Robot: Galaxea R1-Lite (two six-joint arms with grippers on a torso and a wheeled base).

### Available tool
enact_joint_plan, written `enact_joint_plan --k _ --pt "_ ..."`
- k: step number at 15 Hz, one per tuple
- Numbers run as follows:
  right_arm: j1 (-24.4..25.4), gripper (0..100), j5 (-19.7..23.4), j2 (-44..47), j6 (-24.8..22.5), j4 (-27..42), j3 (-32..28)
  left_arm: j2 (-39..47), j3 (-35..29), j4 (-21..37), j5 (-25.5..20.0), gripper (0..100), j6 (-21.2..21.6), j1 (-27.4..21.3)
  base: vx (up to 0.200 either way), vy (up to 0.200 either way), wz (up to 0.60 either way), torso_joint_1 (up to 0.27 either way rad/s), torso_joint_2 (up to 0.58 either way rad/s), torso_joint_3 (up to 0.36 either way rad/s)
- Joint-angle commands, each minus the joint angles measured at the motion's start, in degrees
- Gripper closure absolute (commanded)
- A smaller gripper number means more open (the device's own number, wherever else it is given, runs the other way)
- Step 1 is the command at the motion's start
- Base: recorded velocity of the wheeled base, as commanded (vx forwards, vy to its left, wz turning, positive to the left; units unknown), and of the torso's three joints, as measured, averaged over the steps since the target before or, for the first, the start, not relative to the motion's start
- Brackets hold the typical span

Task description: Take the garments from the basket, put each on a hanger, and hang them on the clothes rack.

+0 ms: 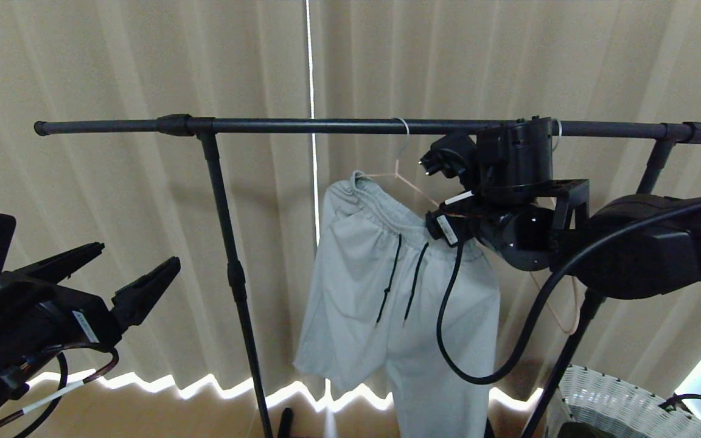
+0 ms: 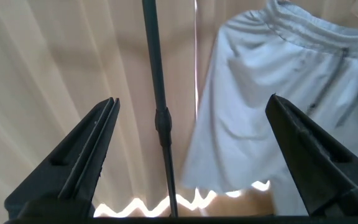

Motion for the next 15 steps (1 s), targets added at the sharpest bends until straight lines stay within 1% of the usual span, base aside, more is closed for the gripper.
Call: enact_joint_plan --k 1,3,6,9,12,15 --pt "0.38 0 0.06 -0.03 0.20 -0.30 0.07 0.14 0.00 -0.02 0.00 0 0.00 -0.01 0.000 0.000 0.00 0.000 0.00 0.000" --pt "1.26 0 0.49 -0.03 1.00 -0.38 0.07 0.14 0.00 -0.02 0.00 0 0.00 -0.01 0.000 0.000 0.00 0.000 0.00 0.000" --pt "2.49 0 3.83 -0.47 3.28 -0.38 -0.02 0.14 0.00 -0.02 0.09 0 0.00 -0.01 0.000 0.000 0.00 0.000 0.00 0.000" --pt "4.42 0 4.10 -2.66 5.04 -0.30 0.51 0.22 0.00 -0.02 0.09 0 0.00 -0.01 0.000 0.000 0.00 0.000 0.00 0.000" --pt "4.95 0 4.10 -6.18 5.21 -0.21 1.56 0.31 0.18 -0.02 0.00 0 0.09 -0.01 0.000 0.000 0.00 0.000 0.00 0.000" --pt "4.68 0 4.10 -12.16 5.21 -0.12 5.17 0.75 0.27 -0.02 0.09 0 0.17 -0.01 0.000 0.000 0.00 0.000 0.00 0.000"
